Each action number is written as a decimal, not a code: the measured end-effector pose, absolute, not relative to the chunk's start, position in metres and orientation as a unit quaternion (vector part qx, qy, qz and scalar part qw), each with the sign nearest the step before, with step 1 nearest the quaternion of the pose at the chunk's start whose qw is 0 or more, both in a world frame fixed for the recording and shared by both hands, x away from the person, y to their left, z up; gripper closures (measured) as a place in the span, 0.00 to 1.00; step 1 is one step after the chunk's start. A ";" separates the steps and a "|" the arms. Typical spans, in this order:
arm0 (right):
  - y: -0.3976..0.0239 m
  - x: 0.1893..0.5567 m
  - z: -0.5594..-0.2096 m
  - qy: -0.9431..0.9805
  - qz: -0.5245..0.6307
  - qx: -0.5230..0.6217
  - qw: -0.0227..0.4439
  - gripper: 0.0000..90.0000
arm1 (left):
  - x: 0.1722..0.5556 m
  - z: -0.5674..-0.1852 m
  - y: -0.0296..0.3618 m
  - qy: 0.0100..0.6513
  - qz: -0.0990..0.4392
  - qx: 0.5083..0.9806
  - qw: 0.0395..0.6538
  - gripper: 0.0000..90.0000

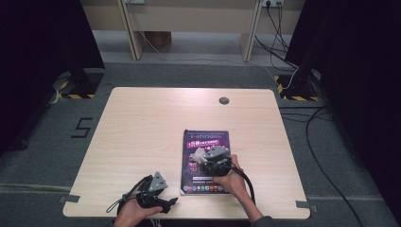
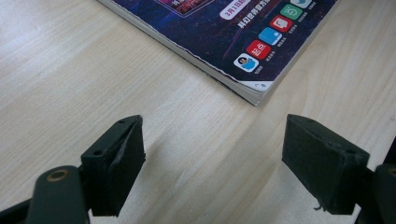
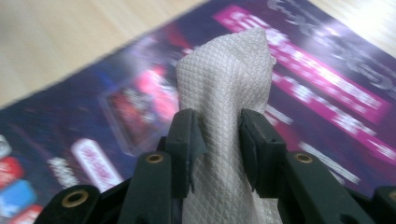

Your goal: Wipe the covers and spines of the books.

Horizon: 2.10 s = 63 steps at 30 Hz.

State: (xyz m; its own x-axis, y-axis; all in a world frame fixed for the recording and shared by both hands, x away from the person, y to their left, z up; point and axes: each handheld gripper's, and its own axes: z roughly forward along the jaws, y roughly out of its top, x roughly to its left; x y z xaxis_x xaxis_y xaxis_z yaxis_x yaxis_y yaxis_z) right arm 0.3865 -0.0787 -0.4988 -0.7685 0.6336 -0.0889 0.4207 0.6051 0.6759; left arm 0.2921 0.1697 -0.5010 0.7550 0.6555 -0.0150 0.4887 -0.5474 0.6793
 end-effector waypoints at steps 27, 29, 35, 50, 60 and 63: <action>-0.029 0.328 -0.499 0.909 0.351 0.201 0.100 0.74 | 0.317 -0.495 0.226 0.429 0.178 0.823 0.328 0.23; -0.031 0.328 -0.499 0.909 0.352 0.201 0.099 0.75 | 0.316 -0.495 0.226 0.430 0.178 0.822 0.329 0.23; -0.045 0.337 -0.499 0.904 0.351 0.220 0.104 0.76 | 0.317 -0.495 0.226 0.430 0.180 0.821 0.328 0.23; -0.030 0.313 -0.499 0.915 0.346 0.182 0.098 0.78 | 0.318 -0.495 0.228 0.433 0.185 0.820 0.324 0.23; -0.043 0.327 -0.498 0.908 0.345 0.212 0.106 0.79 | 0.319 -0.496 0.228 0.432 0.186 0.822 0.320 0.22; -0.035 0.322 -0.498 0.912 0.344 0.198 0.105 0.79 | 0.320 -0.496 0.228 0.436 0.184 0.820 0.322 0.22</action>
State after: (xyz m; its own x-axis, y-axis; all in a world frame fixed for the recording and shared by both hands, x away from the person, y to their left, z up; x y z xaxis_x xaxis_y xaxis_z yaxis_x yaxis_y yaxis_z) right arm 0.3222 -0.0350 -0.4981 -0.8992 0.4340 -0.0554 0.2896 0.6852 0.6683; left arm 0.3195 0.2279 -0.4957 0.5530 0.8329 0.0209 0.5964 -0.4132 0.6882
